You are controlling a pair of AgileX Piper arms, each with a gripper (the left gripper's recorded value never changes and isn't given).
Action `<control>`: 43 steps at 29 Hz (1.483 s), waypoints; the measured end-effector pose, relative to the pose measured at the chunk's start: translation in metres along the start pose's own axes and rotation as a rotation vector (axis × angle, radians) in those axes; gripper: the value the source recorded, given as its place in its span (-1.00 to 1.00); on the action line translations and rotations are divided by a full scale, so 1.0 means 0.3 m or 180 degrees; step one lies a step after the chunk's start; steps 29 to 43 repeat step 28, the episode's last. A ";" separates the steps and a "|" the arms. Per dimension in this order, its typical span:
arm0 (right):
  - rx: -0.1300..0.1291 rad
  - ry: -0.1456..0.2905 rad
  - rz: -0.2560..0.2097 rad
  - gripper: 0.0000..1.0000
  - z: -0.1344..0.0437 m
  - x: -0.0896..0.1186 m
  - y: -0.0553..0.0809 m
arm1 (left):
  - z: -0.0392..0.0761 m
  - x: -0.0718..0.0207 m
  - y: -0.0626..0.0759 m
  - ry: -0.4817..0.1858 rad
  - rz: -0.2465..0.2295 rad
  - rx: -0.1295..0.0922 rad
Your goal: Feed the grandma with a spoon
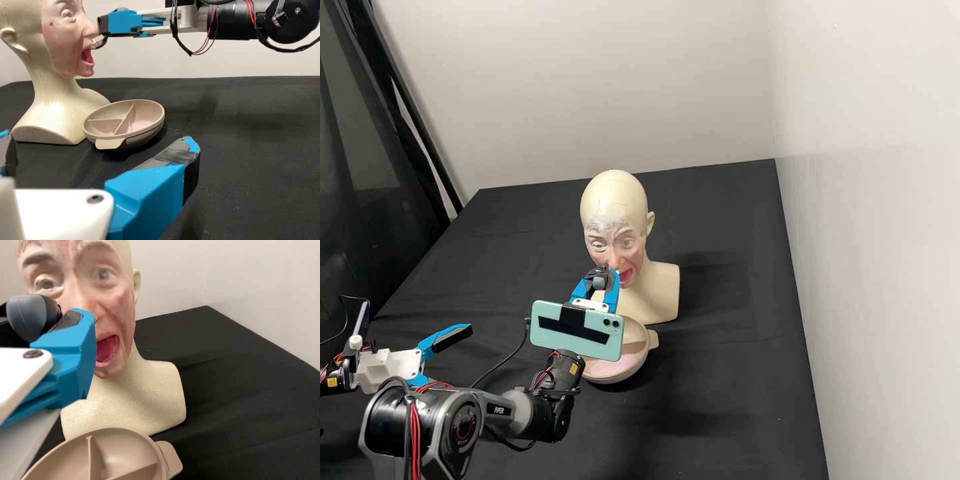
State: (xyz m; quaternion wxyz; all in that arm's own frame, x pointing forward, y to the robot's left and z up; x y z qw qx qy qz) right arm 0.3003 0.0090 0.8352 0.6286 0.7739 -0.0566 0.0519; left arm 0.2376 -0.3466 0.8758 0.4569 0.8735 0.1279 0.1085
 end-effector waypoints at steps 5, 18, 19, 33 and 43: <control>-0.0003 -0.0001 -0.0020 -1.00 0.008 -0.020 -0.010 | 0.000 0.000 0.000 0.0000 0.0000 0.0000; -0.0010 -0.0013 -0.0048 -1.00 0.016 -0.036 -0.018 | 0.000 -0.001 -0.002 -0.0001 -0.0003 -0.0002; -0.0010 -0.0013 -0.0048 -1.00 0.016 -0.036 -0.018 | 0.001 -0.003 -0.002 -0.0007 0.0013 0.0002; -0.0010 -0.0013 -0.0048 -1.00 0.016 -0.036 -0.018 | -0.001 -0.039 0.003 -0.0081 0.0469 -0.0024; -0.0010 -0.0013 -0.0048 -1.00 0.016 -0.036 -0.018 | -0.001 -0.039 0.003 -0.0081 0.0469 -0.0024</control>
